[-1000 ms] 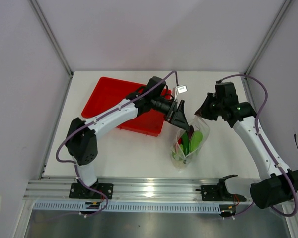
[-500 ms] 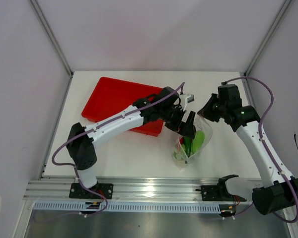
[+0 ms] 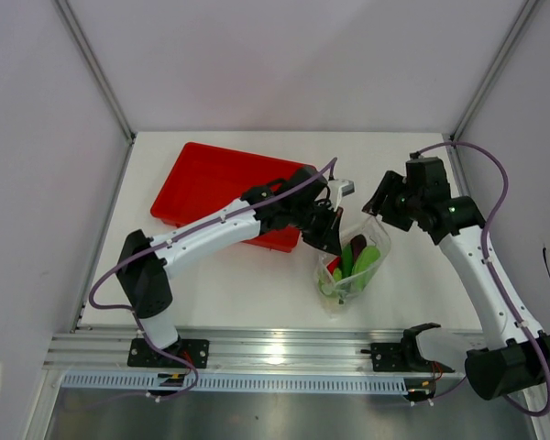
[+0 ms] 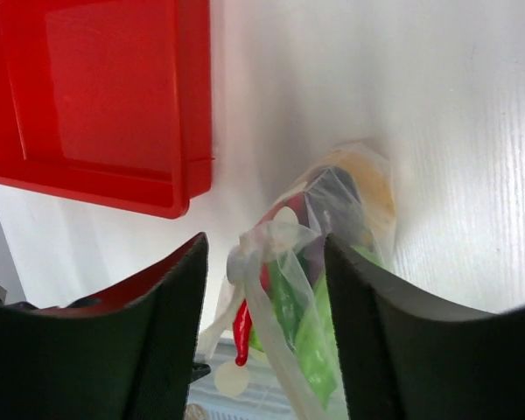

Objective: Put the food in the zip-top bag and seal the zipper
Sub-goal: Zip the zipper food storage bag at the center of the board.

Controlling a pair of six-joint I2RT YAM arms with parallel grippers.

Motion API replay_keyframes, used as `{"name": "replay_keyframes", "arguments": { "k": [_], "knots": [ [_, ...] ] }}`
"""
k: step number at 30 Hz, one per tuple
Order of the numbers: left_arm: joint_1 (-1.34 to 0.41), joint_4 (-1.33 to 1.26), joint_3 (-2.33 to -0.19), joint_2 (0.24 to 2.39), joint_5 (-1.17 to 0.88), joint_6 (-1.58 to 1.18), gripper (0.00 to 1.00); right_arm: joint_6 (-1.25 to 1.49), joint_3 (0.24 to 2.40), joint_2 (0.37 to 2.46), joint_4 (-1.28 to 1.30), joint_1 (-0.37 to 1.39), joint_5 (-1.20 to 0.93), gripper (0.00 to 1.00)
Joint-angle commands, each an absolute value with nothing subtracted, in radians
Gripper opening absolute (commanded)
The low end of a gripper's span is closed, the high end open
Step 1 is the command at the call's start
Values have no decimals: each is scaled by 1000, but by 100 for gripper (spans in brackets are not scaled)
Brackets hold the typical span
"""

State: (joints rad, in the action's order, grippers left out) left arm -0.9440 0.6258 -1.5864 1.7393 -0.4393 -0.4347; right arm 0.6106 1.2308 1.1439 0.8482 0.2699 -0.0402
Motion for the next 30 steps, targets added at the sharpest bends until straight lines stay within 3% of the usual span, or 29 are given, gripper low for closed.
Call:
{"name": "replay_keyframes", "arguments": {
  "k": [1, 4, 7, 11, 18, 26, 30],
  "knots": [
    [-943, 646, -1649, 1720, -476, -413, 1, 497, 1347, 1170, 955, 259, -58, 65],
    [-936, 649, -1670, 1732, -500, -405, 1, 431, 1451, 1181, 1069, 252, -45, 77],
    [-922, 632, -1677, 1740, -549, -414, 1, 408, 1502, 1161, 1147, 238, -66, 77],
    [-908, 618, -1686, 1750, -604, -426, 1, 400, 1482, 1115, 1212, 233, -172, 70],
    [-894, 614, -1717, 1778, -653, -426, 1, 396, 1436, 1066, 1313, 233, -178, 56],
    [-885, 620, -1733, 1796, -681, -416, 1, 373, 1402, 1049, 1430, 233, -150, 52],
    [-882, 614, -1738, 1799, -699, -411, 1, 379, 1364, 1035, 1451, 242, -178, 45]
  ]
}}
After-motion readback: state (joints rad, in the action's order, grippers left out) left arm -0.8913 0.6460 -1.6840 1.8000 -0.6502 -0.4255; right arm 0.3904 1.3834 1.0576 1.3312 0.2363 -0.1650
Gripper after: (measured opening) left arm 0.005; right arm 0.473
